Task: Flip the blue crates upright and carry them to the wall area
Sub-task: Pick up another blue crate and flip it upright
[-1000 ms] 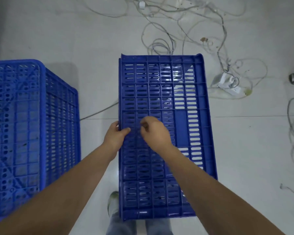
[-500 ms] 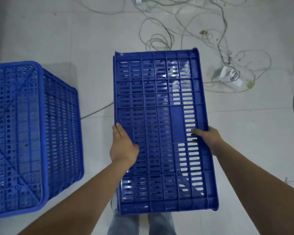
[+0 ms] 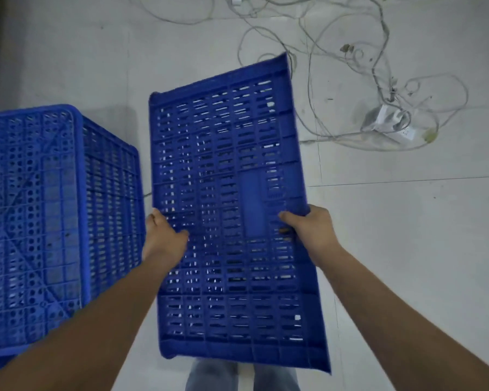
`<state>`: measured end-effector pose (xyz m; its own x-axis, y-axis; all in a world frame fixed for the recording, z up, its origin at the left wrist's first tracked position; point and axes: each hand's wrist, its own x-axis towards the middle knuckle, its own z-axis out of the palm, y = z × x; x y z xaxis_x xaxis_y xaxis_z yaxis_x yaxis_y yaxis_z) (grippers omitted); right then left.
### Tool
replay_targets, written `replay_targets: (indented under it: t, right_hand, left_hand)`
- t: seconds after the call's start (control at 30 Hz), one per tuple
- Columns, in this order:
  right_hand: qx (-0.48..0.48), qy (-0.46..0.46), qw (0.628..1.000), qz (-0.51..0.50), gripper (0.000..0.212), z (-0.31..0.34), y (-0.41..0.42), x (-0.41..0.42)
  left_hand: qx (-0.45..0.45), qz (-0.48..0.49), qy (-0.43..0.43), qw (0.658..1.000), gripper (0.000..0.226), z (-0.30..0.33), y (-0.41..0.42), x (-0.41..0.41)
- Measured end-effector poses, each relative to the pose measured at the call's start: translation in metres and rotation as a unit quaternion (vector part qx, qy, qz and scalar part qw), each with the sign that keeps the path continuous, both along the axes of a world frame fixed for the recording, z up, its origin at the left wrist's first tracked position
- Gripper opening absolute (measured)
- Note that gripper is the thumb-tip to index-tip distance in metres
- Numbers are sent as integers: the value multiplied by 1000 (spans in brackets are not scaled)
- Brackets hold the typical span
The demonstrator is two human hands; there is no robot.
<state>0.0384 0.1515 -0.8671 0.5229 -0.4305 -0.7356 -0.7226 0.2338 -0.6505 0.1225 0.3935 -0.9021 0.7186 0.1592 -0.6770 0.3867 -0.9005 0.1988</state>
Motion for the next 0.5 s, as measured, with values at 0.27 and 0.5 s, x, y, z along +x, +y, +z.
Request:
replay_targets:
  t: [0.27, 0.5]
  right_hand:
    - [-218, 20, 962, 164, 40, 27, 49, 19]
    - [-320, 31, 908, 269, 41, 23, 44, 10]
  left_hand:
    - [-190, 138, -7, 972, 70, 10, 6, 14]
    - [-351, 202, 43, 913, 69, 35, -52, 29]
